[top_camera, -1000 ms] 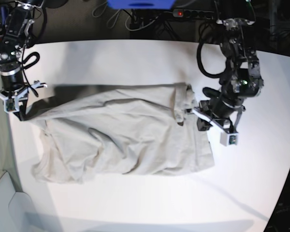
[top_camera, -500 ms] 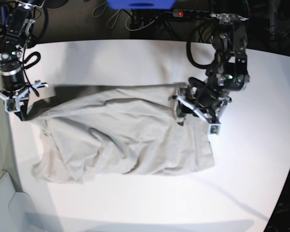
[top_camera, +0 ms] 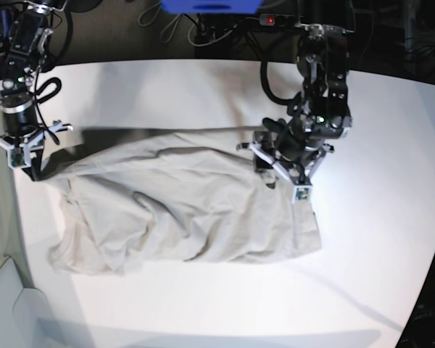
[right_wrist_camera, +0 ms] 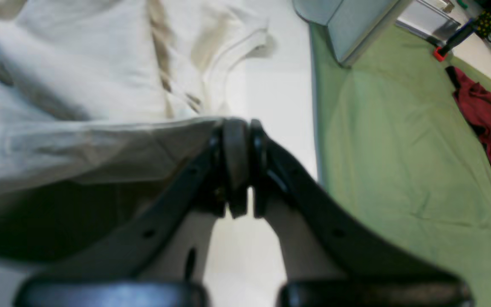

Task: Layout the t-shirt on the table in an organized manner, then fold the t-shirt properly

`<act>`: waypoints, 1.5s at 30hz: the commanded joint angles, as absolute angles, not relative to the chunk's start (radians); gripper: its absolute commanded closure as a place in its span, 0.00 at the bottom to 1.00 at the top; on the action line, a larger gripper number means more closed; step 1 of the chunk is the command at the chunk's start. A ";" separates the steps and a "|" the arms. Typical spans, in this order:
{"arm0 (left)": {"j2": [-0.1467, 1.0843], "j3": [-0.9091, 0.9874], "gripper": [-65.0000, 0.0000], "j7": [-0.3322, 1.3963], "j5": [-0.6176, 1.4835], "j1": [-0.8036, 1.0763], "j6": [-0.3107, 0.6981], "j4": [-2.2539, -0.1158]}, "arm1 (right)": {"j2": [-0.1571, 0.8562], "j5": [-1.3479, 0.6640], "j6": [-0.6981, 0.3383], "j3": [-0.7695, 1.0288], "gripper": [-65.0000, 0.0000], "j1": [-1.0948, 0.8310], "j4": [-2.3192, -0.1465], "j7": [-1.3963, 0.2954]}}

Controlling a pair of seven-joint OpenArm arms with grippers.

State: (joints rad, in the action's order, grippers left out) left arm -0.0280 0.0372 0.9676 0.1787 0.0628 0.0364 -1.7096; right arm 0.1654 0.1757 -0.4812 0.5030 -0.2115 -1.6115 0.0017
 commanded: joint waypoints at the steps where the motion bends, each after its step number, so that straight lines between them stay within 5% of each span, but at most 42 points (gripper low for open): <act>1: -0.030 0.036 0.55 0.954 0.182 0.028 0.036 -1.707 | 0.179 0.159 -0.473 0.507 1.00 -0.206 -1.629 0.031; 13: -0.031 0.035 0.55 0.951 0.189 -0.007 0.036 -1.643 | 0.179 0.159 -0.473 0.507 1.00 -0.208 -1.629 0.031; 20: -0.033 0.031 0.40 0.951 0.191 -0.007 0.036 -1.639 | 0.179 0.159 -0.473 0.507 1.00 -0.208 -1.629 0.031; 26: -0.050 0.031 0.40 0.951 0.182 -0.007 0.036 -1.620 | 0.179 0.159 -0.473 0.507 1.00 -0.206 -1.629 0.031; 32: -0.050 0.033 0.58 0.951 0.183 -0.027 0.036 -1.563 | 0.180 0.159 -0.473 0.509 1.00 -0.209 -1.629 0.031; 40: -0.050 0.033 0.62 0.951 0.188 -0.027 0.036 -1.567 | 0.182 0.159 -0.473 0.513 1.00 -0.211 -1.629 0.031; 45: -0.050 0.041 0.87 0.951 0.183 -0.027 0.036 -1.567 | 0.183 0.159 -0.473 0.513 1.00 -0.211 -1.629 0.031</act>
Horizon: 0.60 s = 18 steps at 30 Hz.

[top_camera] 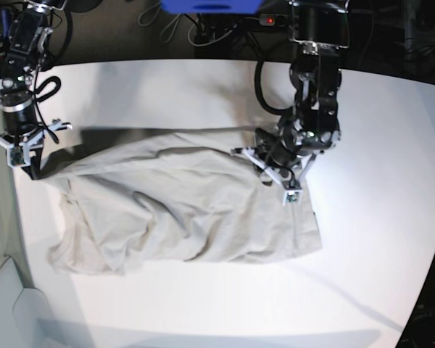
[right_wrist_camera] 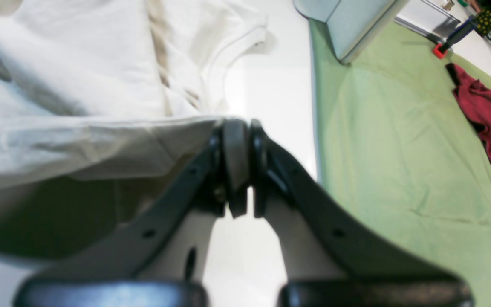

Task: Layout the t-shirt on the table in an organized manner, then fold the t-shirt properly

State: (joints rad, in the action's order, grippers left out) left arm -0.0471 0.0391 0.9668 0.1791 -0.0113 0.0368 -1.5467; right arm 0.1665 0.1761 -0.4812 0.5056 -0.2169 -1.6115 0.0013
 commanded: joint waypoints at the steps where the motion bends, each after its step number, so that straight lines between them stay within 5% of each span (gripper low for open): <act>1: -0.050 0.041 0.95 0.951 0.183 -0.027 0.036 -1.567 | 0.183 0.159 -0.473 0.513 1.00 -0.211 -1.629 0.031; 13: -0.031 0.136 1.00 0.961 0.202 -0.022 0.048 -1.827 | 0.189 0.159 -0.473 0.513 1.00 -0.196 -1.633 0.031; 18: 0.021 0.242 1.00 0.958 0.410 -0.053 0.050 -1.943 | 0.205 0.157 -0.473 0.532 1.00 -0.139 -1.693 0.031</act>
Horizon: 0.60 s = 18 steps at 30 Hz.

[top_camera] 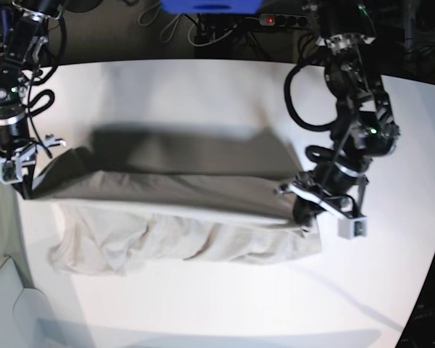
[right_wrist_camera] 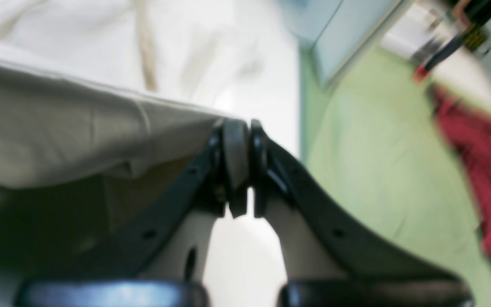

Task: Layout the t-shirt on the table in an organized manner, then fold the t-shirt properly
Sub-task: 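Lift the shirt high with both grippers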

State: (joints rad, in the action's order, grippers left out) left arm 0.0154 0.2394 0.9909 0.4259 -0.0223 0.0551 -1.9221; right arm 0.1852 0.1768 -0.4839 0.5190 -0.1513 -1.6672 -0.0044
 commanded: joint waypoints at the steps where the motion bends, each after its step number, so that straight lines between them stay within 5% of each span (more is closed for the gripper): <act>1: 0.033 0.272 1.00 0.963 0.470 -0.073 0.050 -1.956 | 0.203 0.157 -0.473 0.542 1.00 -0.117 -1.712 0.031; 4: 0.044 0.363 1.00 0.964 0.633 -0.139 0.059 -1.962 | 0.193 0.157 -0.473 0.565 1.00 -0.045 -1.793 0.031; 12: 0.035 0.460 1.00 0.960 0.746 -0.325 0.312 -1.952 | 0.170 0.157 -0.473 0.559 1.00 0.189 -1.985 -0.157; 18: 0.097 0.378 1.00 0.952 0.751 -0.544 0.331 -1.759 | 0.242 0.160 -0.473 0.498 1.00 0.352 -1.989 -0.274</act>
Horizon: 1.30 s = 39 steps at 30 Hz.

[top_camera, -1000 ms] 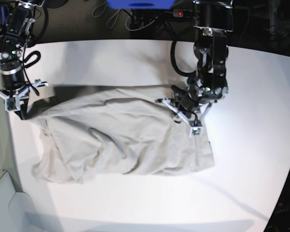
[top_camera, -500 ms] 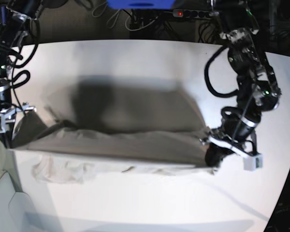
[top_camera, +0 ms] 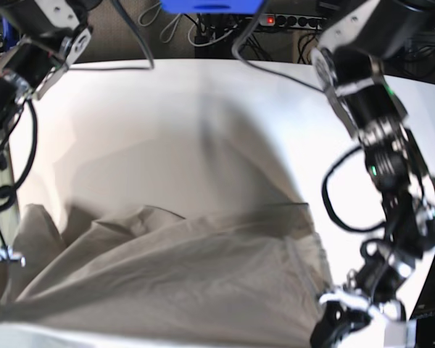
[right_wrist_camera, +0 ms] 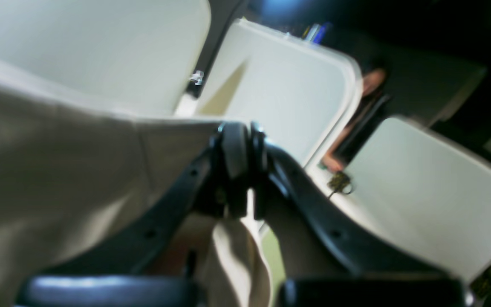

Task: Layout the t-shirt on the table in an organized manner, then fold the t-shirt properly
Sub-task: 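Lift the shirt high with both grippers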

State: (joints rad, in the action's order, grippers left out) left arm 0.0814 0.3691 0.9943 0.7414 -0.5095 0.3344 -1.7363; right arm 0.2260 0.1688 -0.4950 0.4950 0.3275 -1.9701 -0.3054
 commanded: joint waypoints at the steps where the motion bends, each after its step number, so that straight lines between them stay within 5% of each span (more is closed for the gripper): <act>1: 0.114 0.367 1.00 0.952 0.753 -0.578 0.331 -1.718 | 0.249 0.160 -0.473 0.498 1.00 0.375 -1.989 -0.278; 20: 0.165 0.282 1.00 0.920 0.788 -1.082 0.332 -1.089 | 0.303 0.285 -0.470 0.363 1.00 0.668 -1.822 -0.280; 24: 0.185 0.285 1.00 0.995 0.839 -1.101 0.332 -1.069 | 0.337 0.285 -0.470 0.364 1.00 0.668 -1.827 -0.280; 39: 0.157 0.189 1.00 0.802 0.835 -1.164 0.332 -1.063 | 0.366 0.285 -0.470 0.320 1.00 0.780 -1.636 -0.268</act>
State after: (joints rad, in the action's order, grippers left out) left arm 0.1482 0.1852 0.8402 0.8169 -1.1072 0.3294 -1.0477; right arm 0.3458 0.2920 -0.4965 0.3157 0.7376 -1.6180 -0.3019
